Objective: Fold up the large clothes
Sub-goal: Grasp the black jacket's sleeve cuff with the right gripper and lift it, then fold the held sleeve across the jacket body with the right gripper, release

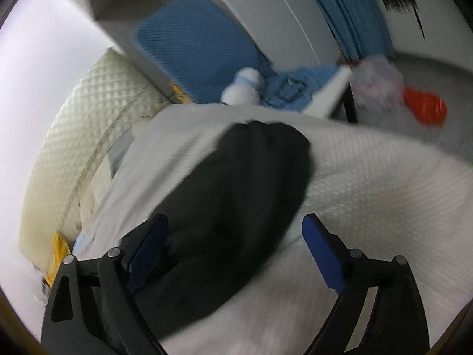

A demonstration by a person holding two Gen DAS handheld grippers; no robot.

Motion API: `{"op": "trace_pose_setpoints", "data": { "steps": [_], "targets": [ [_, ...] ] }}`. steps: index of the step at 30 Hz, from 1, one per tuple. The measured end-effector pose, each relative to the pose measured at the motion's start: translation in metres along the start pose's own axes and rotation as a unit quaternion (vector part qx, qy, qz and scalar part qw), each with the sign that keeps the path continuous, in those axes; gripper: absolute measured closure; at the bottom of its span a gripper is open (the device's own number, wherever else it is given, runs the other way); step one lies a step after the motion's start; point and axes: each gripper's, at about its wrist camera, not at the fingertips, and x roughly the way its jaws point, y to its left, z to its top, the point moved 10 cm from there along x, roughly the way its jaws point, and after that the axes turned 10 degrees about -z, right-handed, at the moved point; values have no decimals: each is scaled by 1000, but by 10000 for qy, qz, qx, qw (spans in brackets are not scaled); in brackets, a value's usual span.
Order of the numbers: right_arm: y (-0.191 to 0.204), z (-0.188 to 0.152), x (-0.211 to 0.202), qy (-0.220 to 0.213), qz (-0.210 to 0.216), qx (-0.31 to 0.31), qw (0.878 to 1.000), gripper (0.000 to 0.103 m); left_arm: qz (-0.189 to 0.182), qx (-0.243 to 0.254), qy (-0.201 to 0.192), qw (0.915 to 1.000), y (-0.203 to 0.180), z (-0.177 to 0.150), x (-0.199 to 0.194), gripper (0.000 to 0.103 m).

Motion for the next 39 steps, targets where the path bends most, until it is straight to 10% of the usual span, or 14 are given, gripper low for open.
{"op": "trace_pose_setpoints", "data": {
  "steps": [5,9,14,29,39],
  "targets": [
    [3,9,35,-140,189,27,9997,15,87,-14,121,9999,1,-4,22,1],
    [26,13,45,-186,321,-181,9991,66,143,35,108,9998,-4,0,26,1],
    [43,24,22,-571,219,-477,9970,95,284,322,55,9991,-6,0,17,1],
    [92,95,-166,-1531,339,-530,9862,98,183,440,-295,9984,11,9,-47,1],
    [204,62,-276,-2009,199,-1872,9614,98,-39,540,-239,9982,21,4,-80,1]
  ]
}}
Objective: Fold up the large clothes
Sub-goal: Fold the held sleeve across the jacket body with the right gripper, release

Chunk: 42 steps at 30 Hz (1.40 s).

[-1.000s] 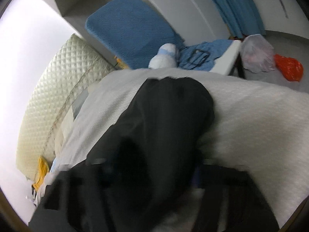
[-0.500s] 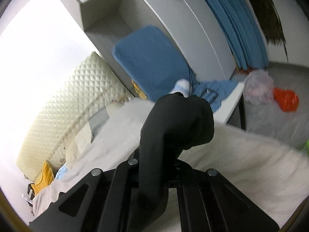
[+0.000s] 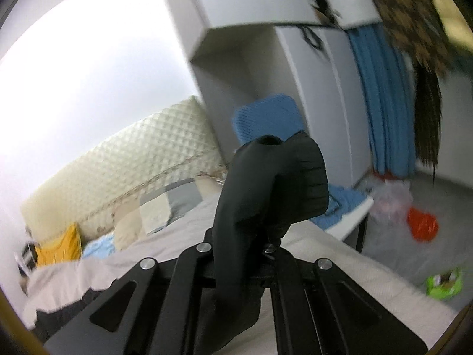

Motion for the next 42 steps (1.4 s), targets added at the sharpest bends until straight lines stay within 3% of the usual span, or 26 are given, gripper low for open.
{"op": "trace_pose_setpoints", "data": {
  "steps": [5,9,14,18,21,28,30,37,42],
  "targets": [
    [93,8,-51,-394,319,-710,9962,98,-24,66,-35,10000,10,-2,-14,1],
    [175,-2,-83,-598,642,-1287,9878,97,-112,-162,-164,9997,21,-1,-22,1],
    [274,-44,-113,-587,1035,-2070,9711,96,-232,-197,-203,9993,29,-3,-31,1],
    [335,-87,-131,-447,1507,-2388,9583,96,-83,-192,-340,9992,40,0,-39,1],
    [378,-131,-141,-219,1903,-2638,9454,96,-211,-347,-351,9986,46,-1,-43,1],
    [446,-247,-159,364,2508,-3099,9164,96,-116,-499,-476,9976,68,1,-49,1],
    [456,-275,-160,504,2608,-3210,9091,95,-115,-570,-459,9972,72,1,-48,1],
    [492,-412,-145,1229,2824,-4101,8585,96,-91,-759,-426,9962,83,-4,-47,1],
    [490,-478,-130,1624,2745,-4254,8469,95,-118,-824,-315,9960,88,-10,-38,1]
  ]
}}
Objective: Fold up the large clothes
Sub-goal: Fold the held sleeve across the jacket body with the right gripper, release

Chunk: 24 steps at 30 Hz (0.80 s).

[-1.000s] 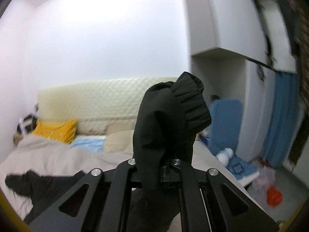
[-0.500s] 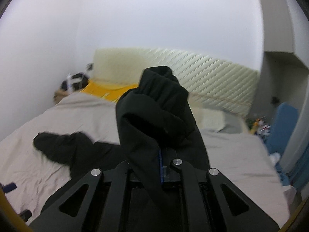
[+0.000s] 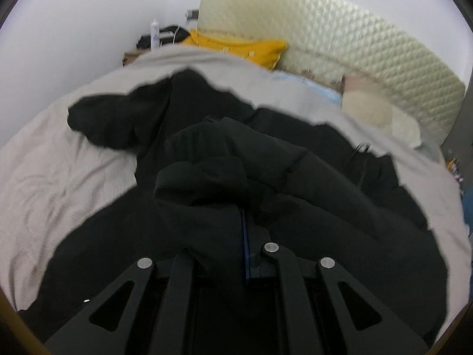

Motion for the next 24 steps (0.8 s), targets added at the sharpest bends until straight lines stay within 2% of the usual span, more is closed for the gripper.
{"op": "trace_pose_setpoints", "data": {
  "steps": [3,5,9,13,17,19,20,21,22,23,24],
  "targets": [
    [8,-20,23,245,112,28,9996,95,26,-1,71,10000,2,-2,6,1],
    [11,-23,29,234,192,116,9995,95,70,23,96,9999,3,-3,10,1],
    [3,-21,25,228,388,357,9983,95,60,30,146,9999,2,-4,15,2],
    [0,-17,16,266,679,432,9964,93,94,91,178,9998,2,-6,17,1],
    [1,-23,1,403,786,406,9953,89,76,129,195,9997,0,-6,16,1],
    [6,-26,-9,434,732,193,9962,81,75,159,192,9997,-2,-6,15,1],
    [7,-27,-14,453,715,120,9963,64,73,168,190,9997,-2,-6,14,2],
    [10,-28,-19,449,769,83,9960,37,68,180,185,9996,-3,-7,14,2],
    [12,-26,-27,362,832,70,9959,25,68,194,185,9996,-4,-7,13,2],
    [13,-24,-35,246,856,81,9960,17,72,210,184,9996,-5,-8,13,1],
    [11,-20,-46,87,799,86,9967,17,80,231,176,9995,-5,-8,12,1]
  ]
}}
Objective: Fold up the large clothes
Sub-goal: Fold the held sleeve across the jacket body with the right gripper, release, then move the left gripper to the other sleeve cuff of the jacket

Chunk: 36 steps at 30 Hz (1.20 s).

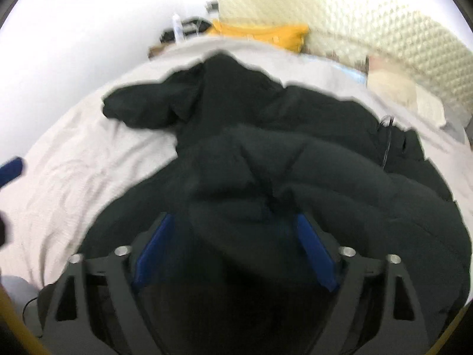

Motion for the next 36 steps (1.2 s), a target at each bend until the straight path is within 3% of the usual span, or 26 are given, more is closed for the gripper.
{"op": "trace_pose_setpoints", "data": {
  "steps": [5,14,21,26,30,36],
  "targets": [
    [-18,4,-33,-168,-84,357,9992,17,20,139,1,9999,-6,0,-1,1],
    [-76,-17,-121,-782,-855,980,9884,17,-158,498,-235,9984,-41,7,-23,1],
    [-93,-62,-191,-930,-1471,1197,9774,17,-496,414,142,9978,-69,-14,-14,1],
    [-105,-96,-233,-1173,-1752,1500,9660,16,-438,605,60,9972,-84,-21,-19,1],
    [-109,-126,-263,-1393,-1868,1774,9561,16,-595,486,-36,9970,-91,-25,-20,1],
    [-107,-153,-286,-1610,-2010,2063,9440,14,-629,585,-57,9963,-100,-33,-16,1]
  ]
}}
